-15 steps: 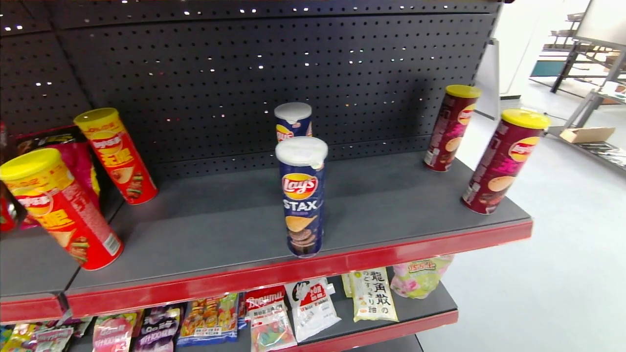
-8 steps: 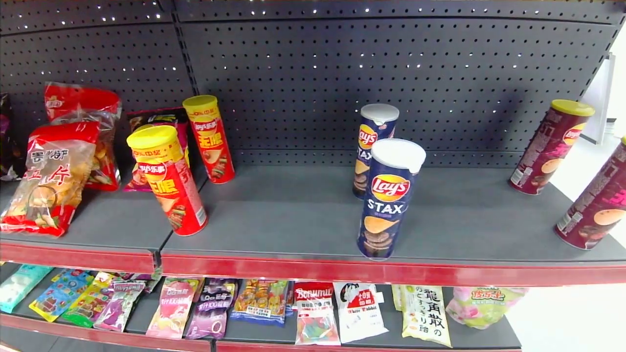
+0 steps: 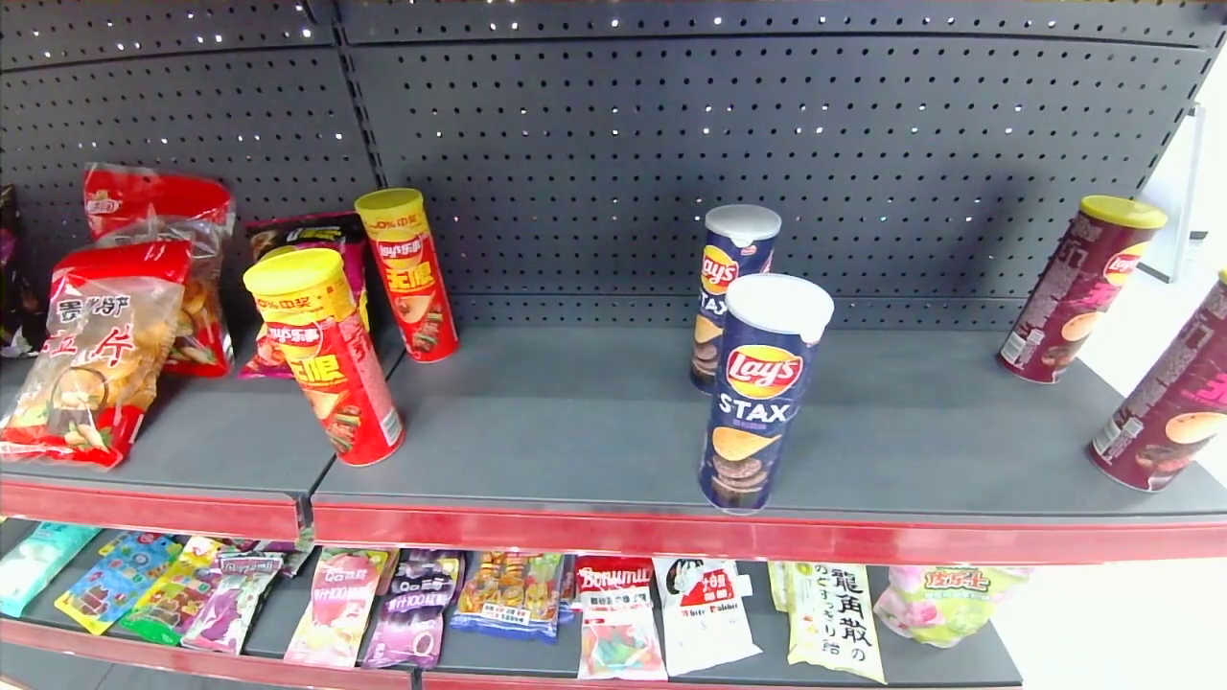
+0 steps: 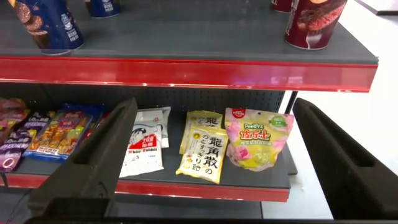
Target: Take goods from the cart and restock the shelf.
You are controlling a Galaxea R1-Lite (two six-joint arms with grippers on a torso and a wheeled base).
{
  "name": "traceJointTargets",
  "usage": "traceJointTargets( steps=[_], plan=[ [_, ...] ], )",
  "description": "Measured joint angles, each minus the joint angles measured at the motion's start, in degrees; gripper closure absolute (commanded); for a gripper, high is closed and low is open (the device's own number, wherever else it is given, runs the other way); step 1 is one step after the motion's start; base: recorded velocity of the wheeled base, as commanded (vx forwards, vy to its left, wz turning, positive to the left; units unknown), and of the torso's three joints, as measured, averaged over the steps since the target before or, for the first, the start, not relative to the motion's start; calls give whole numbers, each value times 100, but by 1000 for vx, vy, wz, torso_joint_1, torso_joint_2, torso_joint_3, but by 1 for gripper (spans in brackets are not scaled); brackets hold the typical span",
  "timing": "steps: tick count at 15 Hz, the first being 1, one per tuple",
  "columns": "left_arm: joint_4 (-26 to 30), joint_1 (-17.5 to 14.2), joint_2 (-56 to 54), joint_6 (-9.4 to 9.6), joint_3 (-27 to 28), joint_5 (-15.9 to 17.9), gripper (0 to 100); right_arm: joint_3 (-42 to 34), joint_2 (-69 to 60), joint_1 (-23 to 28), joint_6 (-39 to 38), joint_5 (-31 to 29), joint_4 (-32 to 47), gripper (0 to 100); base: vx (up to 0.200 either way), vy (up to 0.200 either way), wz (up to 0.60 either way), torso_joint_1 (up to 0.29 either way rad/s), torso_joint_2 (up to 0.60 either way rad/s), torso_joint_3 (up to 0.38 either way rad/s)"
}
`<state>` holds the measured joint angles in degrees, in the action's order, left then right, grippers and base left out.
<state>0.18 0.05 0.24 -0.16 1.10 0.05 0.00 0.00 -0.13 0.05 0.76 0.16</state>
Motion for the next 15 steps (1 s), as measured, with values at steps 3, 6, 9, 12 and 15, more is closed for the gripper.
traceJointTargets(
  steps=[3,6,9,12,15],
  plan=[
    [-18,-5,-22,16,-96,61,0,0,0,0,2,11,2,0,0,0,0,0,0,0],
    [-23,-5,-24,16,-107,60,0,0,0,0,-144,-62,-9,0,0,0,0,0,0,0],
    [-26,-5,-27,16,-110,60,0,190,24,-11,-239,-33,-80,0,0,0,0,0,0,0],
    [-40,-5,-27,11,-110,57,0,1069,567,-212,-291,404,-89,0,0,0,0,0,0,0],
    [-29,-5,-27,11,-110,57,0,1805,1708,-534,95,624,-119,0,0,0,0,0,0,0]
  ],
)
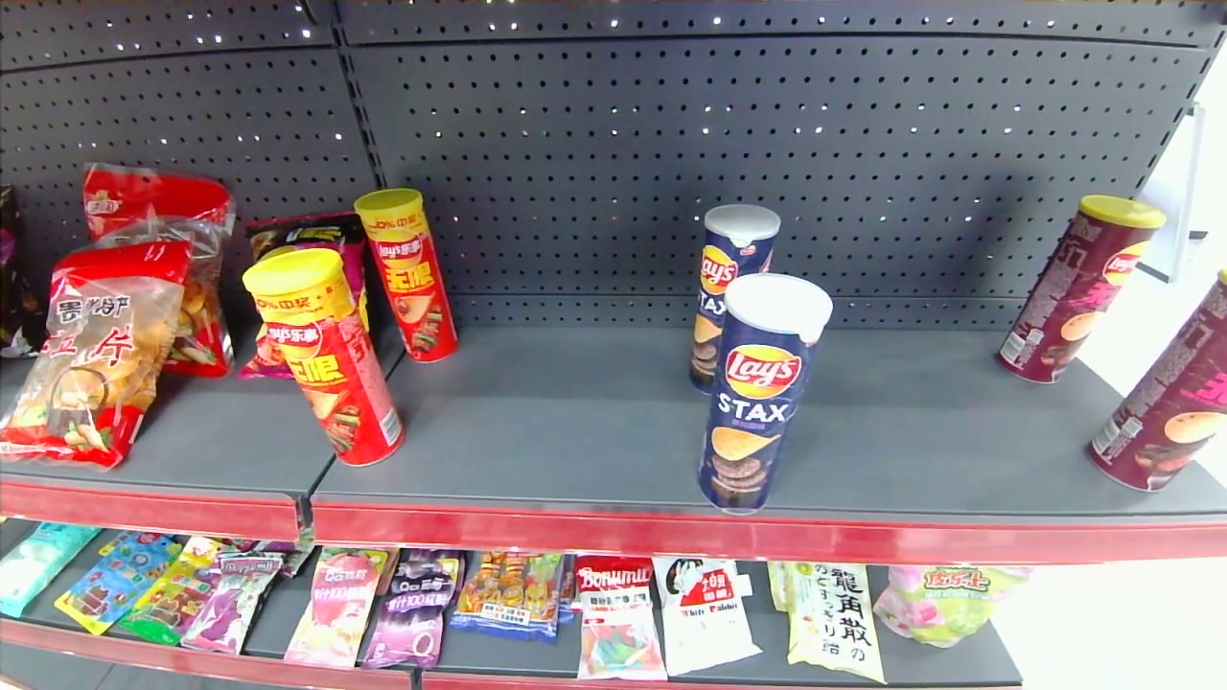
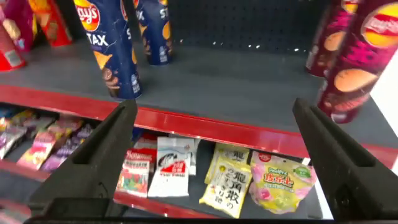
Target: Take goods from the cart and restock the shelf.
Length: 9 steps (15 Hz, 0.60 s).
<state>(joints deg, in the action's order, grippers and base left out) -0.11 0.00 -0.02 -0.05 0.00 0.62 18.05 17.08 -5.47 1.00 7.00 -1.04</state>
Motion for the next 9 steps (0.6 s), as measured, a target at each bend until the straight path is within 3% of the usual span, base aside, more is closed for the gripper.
traceJointTargets(
  steps=[9],
  plan=[
    [4,0,-2,0,0,0,0,1054,4209,-505,382,30,-421,0,0,0,0,0,0,0]
  ],
)
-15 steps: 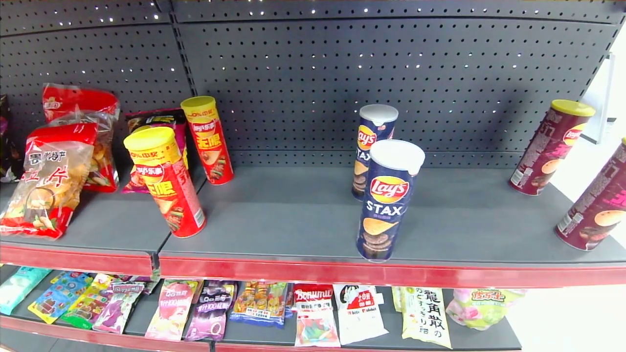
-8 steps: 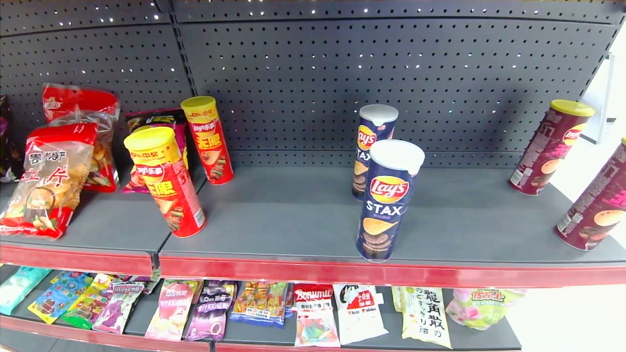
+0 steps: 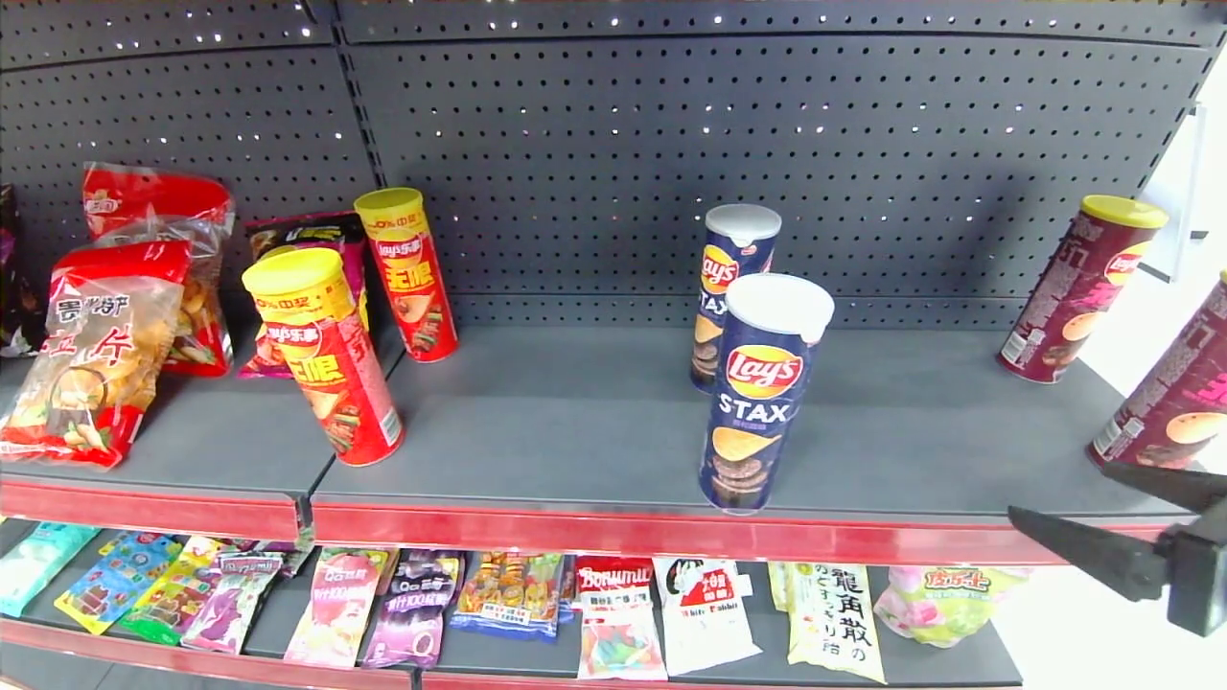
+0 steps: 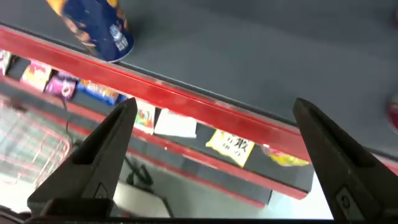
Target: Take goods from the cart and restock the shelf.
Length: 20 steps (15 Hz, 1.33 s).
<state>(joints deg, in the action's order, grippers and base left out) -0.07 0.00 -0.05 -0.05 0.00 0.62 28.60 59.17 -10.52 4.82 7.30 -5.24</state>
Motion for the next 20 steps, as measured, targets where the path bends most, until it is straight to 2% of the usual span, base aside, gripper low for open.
traceJointTargets(
  steps=[2,6,9,20],
  plan=[
    [-2,0,0,-2,2,-2,0,113,697,-141,22,-41,-230,0,0,0,0,0,0,0],
    [-2,0,0,-2,2,0,0,528,1748,-684,-11,-981,-496,0,0,0,0,0,0,0],
    [0,0,0,-2,2,-2,0,950,2343,-1051,-48,-1258,-496,0,0,0,0,0,0,0],
    [0,2,0,-2,0,0,0,1582,3412,-1491,-50,-1337,-501,0,0,0,0,0,0,0]
  ],
)
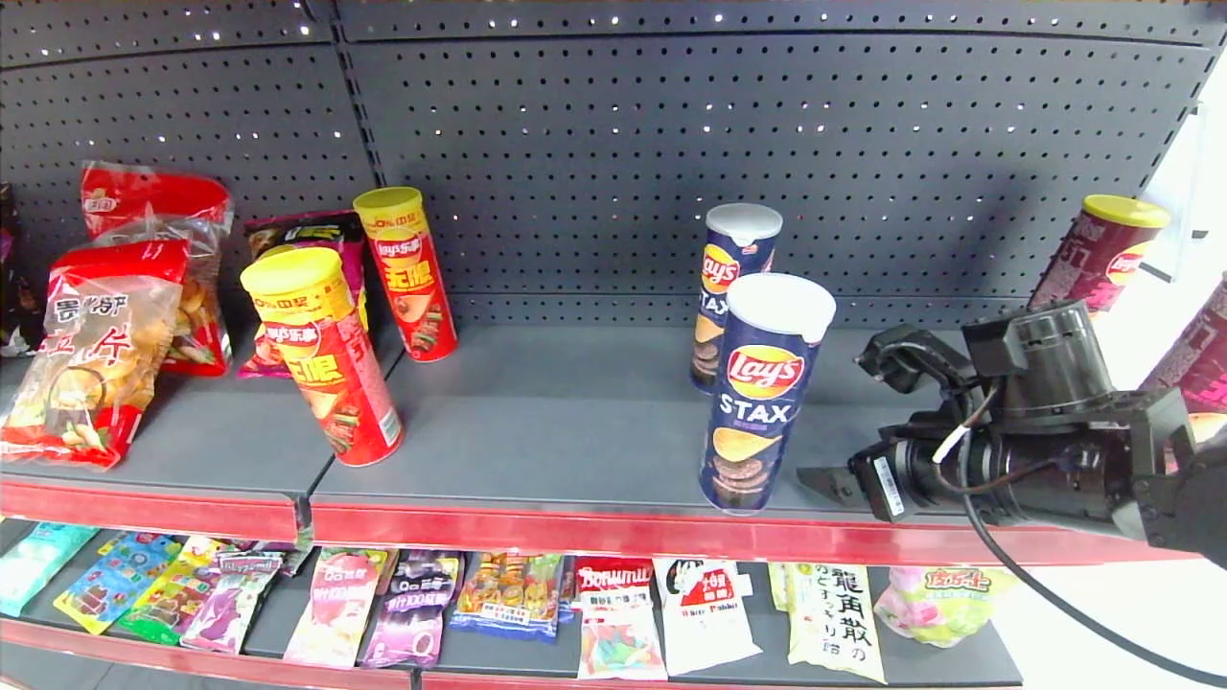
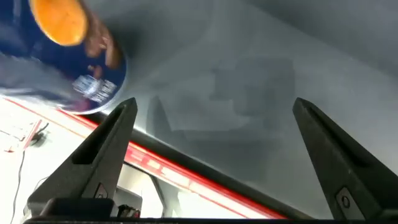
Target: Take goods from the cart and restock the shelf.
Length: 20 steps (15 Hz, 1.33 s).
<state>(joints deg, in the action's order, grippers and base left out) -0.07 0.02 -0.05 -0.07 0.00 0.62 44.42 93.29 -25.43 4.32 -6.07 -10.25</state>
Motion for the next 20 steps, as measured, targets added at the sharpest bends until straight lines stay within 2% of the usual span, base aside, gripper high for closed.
traceJointTargets(
  steps=[20],
  plan=[
    [0,-2,0,0,0,0,0,336,513,-183,50,-123,5,0,0,0,0,0,0,0]
  ],
)
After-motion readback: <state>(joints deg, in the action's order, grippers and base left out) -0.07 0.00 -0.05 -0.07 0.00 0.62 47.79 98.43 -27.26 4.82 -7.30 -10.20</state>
